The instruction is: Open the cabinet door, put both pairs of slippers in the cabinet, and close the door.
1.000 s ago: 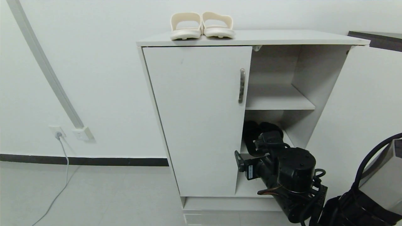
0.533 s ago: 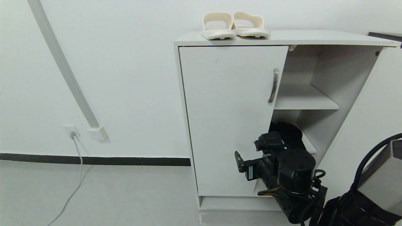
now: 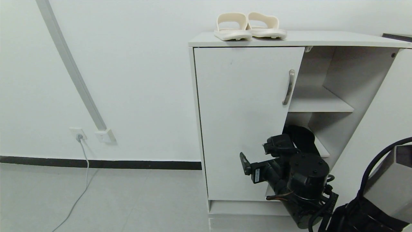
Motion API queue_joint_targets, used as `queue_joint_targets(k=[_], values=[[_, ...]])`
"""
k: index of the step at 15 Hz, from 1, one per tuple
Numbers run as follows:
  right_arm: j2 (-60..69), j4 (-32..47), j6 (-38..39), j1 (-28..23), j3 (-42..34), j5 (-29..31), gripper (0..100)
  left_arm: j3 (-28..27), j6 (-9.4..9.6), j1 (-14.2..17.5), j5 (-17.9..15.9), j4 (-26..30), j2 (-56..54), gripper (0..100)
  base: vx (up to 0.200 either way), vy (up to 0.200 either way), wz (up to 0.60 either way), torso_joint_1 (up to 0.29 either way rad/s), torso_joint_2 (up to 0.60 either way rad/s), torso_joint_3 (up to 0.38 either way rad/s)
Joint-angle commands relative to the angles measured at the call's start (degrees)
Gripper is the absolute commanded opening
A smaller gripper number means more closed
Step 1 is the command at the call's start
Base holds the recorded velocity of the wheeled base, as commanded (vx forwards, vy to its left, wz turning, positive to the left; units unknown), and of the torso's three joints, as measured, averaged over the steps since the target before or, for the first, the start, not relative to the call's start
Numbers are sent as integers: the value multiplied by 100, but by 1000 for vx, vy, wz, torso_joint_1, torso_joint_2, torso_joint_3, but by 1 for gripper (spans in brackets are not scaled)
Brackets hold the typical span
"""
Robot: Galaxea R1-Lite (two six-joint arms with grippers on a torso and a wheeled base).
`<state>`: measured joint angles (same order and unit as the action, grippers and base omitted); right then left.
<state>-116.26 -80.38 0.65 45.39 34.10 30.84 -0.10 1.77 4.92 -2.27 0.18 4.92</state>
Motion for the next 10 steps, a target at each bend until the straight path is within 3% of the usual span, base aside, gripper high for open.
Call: queue_joint_targets(k=[1, 10], values=[[-274, -285, -100, -118, -52, -78, 100, 1, -1, 8, -2, -1, 8, 0, 0, 0, 0, 0, 0, 0], [-468, -962, -530, -153, -369, -448, 100, 1, -1, 8, 7, -1, 8, 0, 0, 0, 0, 0, 0, 0]])
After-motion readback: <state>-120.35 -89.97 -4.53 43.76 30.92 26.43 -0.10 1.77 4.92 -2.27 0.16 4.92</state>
